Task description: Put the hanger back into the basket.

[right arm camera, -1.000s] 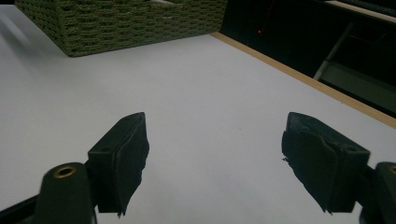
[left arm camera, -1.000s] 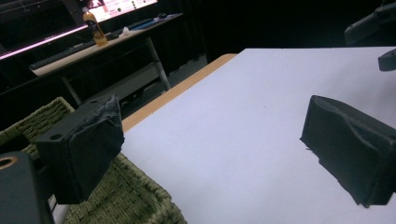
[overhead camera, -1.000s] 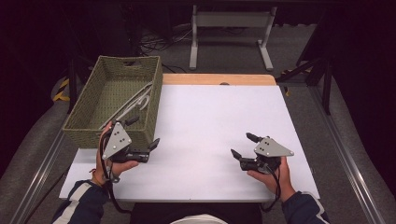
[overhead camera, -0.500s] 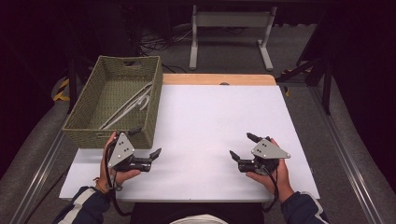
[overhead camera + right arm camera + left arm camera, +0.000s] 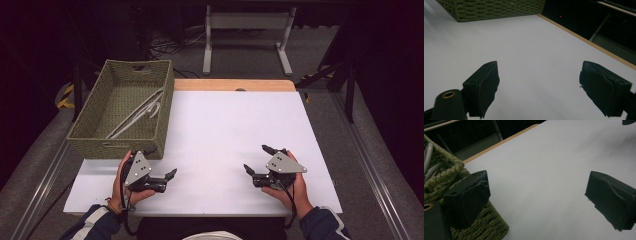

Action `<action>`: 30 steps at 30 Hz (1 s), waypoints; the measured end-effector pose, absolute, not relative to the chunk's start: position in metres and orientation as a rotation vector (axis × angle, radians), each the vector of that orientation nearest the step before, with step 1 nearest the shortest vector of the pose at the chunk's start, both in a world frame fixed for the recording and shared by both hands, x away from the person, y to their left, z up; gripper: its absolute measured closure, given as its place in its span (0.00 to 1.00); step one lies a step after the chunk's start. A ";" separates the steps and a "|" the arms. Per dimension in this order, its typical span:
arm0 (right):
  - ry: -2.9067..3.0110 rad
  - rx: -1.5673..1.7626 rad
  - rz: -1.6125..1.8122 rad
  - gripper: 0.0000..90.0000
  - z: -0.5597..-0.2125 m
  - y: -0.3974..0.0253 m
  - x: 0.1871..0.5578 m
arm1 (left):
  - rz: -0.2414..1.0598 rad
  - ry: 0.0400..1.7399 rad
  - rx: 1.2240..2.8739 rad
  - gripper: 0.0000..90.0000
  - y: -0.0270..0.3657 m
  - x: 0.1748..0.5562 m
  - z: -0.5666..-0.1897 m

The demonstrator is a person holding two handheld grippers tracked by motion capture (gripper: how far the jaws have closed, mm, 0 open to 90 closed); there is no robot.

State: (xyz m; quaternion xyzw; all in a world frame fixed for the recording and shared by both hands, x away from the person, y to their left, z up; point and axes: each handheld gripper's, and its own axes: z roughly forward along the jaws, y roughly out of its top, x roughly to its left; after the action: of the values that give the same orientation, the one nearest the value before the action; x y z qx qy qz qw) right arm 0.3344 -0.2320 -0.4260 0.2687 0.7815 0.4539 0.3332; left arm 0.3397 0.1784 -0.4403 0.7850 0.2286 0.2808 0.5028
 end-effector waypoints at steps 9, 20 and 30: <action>2.028 0.685 1.178 0.18 -0.425 -0.231 0.332 | 0.667 0.541 1.884 0.07 0.176 0.337 -0.441; 2.027 0.671 1.172 0.17 -0.425 -0.229 0.331 | 0.662 0.538 1.885 0.07 0.177 0.338 -0.440; 2.021 0.656 1.167 0.17 -0.424 -0.228 0.330 | 0.660 0.540 1.885 0.07 0.176 0.337 -0.440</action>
State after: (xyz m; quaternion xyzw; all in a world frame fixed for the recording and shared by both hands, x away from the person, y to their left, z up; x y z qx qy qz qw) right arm 0.3297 -0.2283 -0.4237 0.2532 0.7806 0.4509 0.3510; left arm 0.3375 0.1763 -0.4401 0.7832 0.2243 0.2741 0.5111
